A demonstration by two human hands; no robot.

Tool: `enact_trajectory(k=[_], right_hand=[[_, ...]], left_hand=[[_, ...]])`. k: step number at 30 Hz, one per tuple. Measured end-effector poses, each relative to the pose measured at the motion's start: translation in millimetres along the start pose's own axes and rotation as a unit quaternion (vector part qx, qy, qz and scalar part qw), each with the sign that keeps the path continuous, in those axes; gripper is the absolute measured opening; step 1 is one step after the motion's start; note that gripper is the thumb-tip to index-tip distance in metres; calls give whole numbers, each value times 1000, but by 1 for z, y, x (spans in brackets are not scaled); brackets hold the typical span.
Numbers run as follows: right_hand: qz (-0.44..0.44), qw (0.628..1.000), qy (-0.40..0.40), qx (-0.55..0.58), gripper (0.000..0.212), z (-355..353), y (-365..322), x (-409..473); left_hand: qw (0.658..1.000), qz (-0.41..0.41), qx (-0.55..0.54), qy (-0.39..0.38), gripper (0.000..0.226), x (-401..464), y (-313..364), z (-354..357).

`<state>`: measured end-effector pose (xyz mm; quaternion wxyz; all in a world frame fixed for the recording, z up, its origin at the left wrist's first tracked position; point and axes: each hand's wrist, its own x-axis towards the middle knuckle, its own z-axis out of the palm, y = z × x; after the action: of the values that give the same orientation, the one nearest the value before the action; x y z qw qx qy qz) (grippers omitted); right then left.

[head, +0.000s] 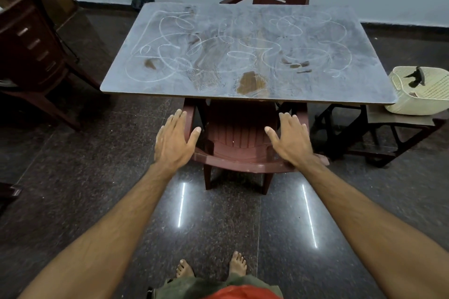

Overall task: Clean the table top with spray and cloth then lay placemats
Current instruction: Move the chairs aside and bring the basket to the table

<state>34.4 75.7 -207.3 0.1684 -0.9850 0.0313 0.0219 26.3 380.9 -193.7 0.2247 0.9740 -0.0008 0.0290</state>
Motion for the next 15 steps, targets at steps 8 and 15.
enact_trajectory(k=[8, 15], right_hand=[[-120, 992, 45, -2, 81, -1, -98, 31], [-181, 982, 60, -15, 85, 4, -212, 64]], left_hand=[[996, 9, 62, 64, 78, 10, -53, -57], [989, 16, 90, 117, 82, 35, -119, -115]])
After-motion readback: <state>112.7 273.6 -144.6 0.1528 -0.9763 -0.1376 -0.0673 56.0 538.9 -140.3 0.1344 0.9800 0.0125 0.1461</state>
